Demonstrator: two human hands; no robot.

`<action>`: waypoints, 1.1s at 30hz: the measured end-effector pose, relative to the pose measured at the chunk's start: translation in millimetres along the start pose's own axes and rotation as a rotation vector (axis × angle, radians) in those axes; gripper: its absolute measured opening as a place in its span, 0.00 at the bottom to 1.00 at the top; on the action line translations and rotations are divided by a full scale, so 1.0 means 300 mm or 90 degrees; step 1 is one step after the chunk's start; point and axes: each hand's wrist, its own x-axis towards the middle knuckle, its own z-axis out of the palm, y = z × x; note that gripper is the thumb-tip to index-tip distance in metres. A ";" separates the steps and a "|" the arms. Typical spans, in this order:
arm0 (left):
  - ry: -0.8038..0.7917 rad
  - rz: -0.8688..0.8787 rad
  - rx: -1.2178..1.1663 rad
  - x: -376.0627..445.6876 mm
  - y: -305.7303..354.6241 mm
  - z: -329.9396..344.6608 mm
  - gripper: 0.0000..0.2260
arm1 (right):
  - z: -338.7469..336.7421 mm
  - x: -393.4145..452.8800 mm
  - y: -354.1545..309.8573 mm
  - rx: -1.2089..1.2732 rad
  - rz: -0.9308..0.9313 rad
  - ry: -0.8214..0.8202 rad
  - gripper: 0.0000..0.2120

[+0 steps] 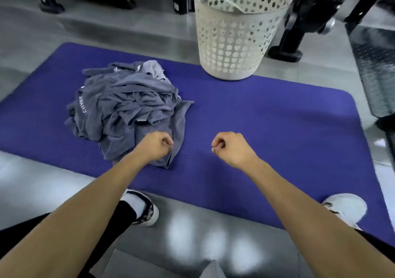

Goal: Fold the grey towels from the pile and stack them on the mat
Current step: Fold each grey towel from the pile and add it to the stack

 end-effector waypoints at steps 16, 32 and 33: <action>0.243 0.008 -0.006 0.473 -0.279 -0.200 0.08 | 0.091 0.550 -0.100 0.029 -0.072 -0.004 0.06; 0.261 -0.065 0.084 0.634 -0.350 -0.328 0.06 | 0.099 0.676 -0.190 0.016 -0.128 -0.009 0.08; 0.258 -0.052 0.044 0.605 -0.339 -0.340 0.05 | 0.086 0.645 -0.197 0.019 -0.128 -0.001 0.09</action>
